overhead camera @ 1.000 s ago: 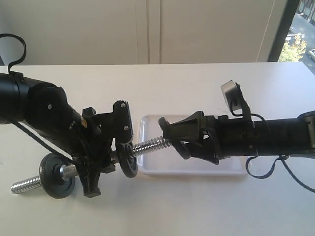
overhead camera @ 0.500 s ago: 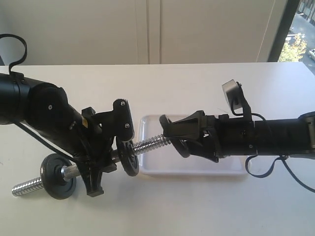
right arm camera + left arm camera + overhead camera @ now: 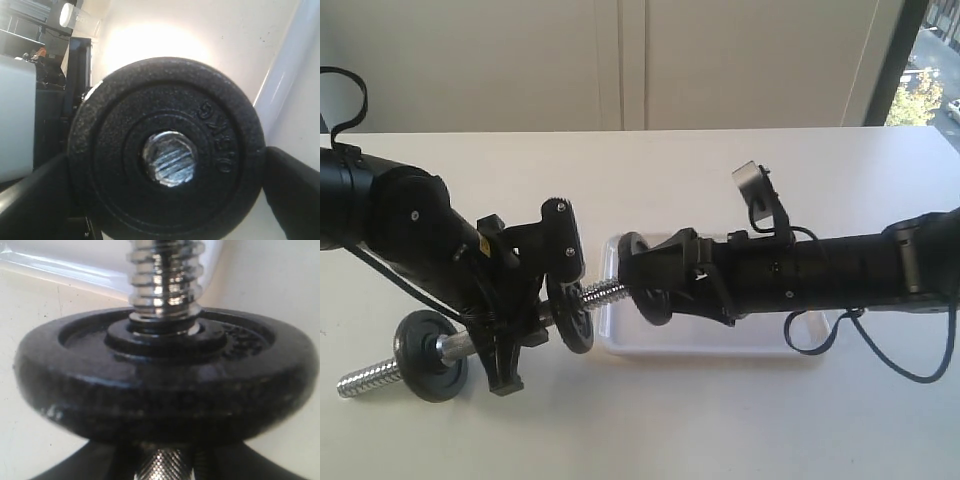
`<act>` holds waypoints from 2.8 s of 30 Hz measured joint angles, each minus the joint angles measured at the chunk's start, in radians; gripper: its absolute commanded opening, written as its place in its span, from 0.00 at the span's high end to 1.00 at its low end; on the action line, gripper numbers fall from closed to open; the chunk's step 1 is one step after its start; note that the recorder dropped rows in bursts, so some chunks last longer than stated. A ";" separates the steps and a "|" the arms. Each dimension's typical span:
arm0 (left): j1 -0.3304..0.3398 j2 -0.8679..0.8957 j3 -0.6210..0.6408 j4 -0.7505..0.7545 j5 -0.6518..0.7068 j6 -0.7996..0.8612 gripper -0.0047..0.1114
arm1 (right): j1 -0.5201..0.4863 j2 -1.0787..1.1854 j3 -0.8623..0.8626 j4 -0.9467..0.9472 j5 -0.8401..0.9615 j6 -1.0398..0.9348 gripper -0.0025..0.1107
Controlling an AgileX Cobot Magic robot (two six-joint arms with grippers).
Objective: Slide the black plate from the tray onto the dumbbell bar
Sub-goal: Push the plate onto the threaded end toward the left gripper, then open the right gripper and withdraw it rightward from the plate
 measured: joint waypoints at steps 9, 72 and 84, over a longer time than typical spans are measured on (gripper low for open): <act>-0.010 0.000 0.000 -0.006 -0.010 0.012 0.96 | 0.067 0.052 -0.049 -0.022 0.004 0.000 0.98; 0.006 0.007 0.000 -0.018 -0.022 -0.015 0.96 | -0.021 0.079 -0.109 -0.166 0.020 0.044 0.05; 0.091 0.019 0.000 -0.014 -0.025 -0.059 0.96 | -0.042 0.079 -0.109 -0.189 0.013 0.044 0.05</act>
